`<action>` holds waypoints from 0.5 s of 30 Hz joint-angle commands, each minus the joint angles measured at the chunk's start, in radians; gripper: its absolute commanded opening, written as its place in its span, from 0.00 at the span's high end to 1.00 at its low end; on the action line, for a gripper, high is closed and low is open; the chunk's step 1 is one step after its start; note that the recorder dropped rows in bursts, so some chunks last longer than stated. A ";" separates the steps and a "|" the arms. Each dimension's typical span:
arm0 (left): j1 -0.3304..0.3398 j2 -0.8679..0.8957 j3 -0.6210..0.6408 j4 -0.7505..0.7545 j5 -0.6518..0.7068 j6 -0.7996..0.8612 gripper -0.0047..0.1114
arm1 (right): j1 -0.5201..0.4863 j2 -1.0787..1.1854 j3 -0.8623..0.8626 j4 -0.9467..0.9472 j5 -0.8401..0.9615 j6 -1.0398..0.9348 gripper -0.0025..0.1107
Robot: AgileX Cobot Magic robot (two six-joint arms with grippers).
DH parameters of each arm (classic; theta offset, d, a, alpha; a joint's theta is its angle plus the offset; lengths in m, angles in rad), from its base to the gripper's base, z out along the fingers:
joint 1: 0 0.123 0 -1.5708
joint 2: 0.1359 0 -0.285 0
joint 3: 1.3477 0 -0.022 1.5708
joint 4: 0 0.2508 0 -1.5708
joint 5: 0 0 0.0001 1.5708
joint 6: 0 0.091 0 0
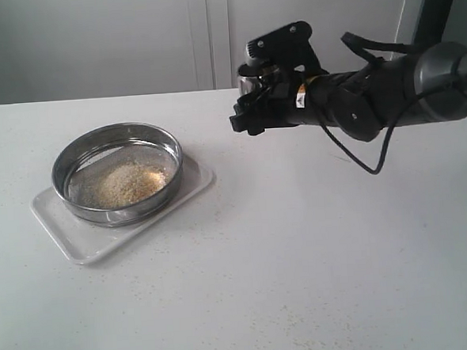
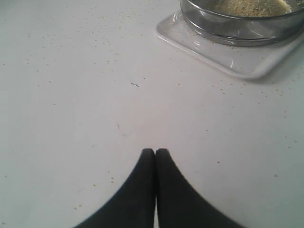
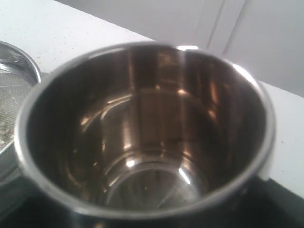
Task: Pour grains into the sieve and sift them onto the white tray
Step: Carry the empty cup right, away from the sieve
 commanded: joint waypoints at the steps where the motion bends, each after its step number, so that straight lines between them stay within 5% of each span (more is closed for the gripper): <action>1: 0.001 -0.004 0.008 0.000 0.007 -0.010 0.96 | -0.059 -0.015 0.062 0.000 -0.094 0.027 0.98; 15: 0.001 -0.004 0.008 0.000 0.007 -0.010 0.96 | -0.237 0.020 0.270 0.016 -0.430 0.031 0.98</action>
